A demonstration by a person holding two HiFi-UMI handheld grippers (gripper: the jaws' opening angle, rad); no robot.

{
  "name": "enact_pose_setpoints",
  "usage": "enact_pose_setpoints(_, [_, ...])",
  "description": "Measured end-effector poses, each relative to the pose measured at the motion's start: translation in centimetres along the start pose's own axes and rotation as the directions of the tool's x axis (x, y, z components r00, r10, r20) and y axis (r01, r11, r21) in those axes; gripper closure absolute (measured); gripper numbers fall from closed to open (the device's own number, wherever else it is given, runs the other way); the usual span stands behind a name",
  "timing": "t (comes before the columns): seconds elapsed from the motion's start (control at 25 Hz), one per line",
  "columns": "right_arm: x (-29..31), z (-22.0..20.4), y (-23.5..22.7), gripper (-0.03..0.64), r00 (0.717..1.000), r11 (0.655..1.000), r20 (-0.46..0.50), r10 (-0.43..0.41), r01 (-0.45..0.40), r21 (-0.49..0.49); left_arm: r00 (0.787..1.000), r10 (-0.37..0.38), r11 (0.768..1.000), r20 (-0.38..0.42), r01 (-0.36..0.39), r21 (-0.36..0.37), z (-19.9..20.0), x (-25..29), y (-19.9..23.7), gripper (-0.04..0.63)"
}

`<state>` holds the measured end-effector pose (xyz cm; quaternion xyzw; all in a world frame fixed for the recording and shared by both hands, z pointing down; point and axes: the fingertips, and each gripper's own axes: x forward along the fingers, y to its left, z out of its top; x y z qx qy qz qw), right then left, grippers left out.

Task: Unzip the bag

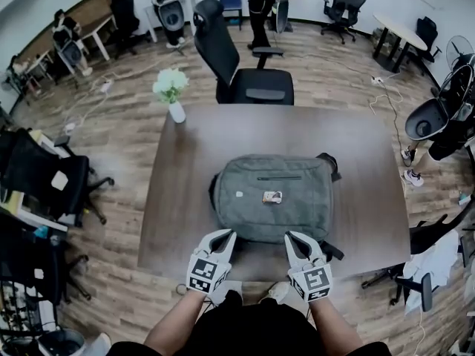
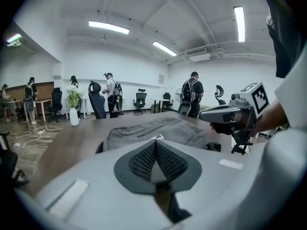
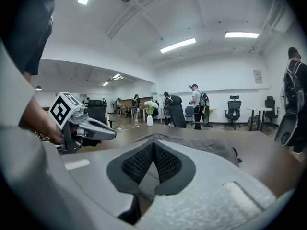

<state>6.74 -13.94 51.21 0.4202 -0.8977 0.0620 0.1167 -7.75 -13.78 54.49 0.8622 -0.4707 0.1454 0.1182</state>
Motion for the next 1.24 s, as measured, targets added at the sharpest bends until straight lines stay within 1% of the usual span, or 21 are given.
enact_pose_setpoints(0.12, [-0.6,3.2,-0.3,0.615,0.998,1.0,0.063,-0.014,0.016,-0.019,0.997,0.01,1.0,0.076,-0.009,-0.012,3.4,-0.4,0.2,0.575])
enact_pose_setpoints(0.24, [-1.2,6.2,-0.5,0.615,0.993,0.998,0.118,-0.029,0.036,-0.057,0.989,0.018,1.0,0.146,-0.016,-0.011,6.2,-1.0,0.4,0.575])
enact_pose_setpoints(0.4, [-1.7,8.6,-1.2,0.615,0.983,0.994,0.176,-0.05,0.066,-0.085,0.98,0.021,1.0,0.196,-0.02,-0.004,8.2,-1.4,0.5,0.575])
enact_pose_setpoints(0.76, [-2.6,8.4,-2.1,0.615,0.98,0.992,0.179,-0.091,0.105,-0.071,0.975,0.009,1.0,0.223,-0.009,-0.001,8.8,-1.4,-0.6,0.575])
enact_pose_setpoints(0.92, [-2.9,8.5,-2.4,0.615,0.978,0.989,0.185,-0.095,0.113,-0.09,0.974,0.002,1.0,0.228,-0.004,0.011,9.1,-1.0,-1.2,0.577])
enact_pose_setpoints(1.24, [-3.2,8.2,-2.8,0.615,0.977,0.988,0.187,-0.107,0.125,-0.086,0.973,0.002,1.0,0.232,-0.007,0.021,8.9,-1.1,-1.5,0.575])
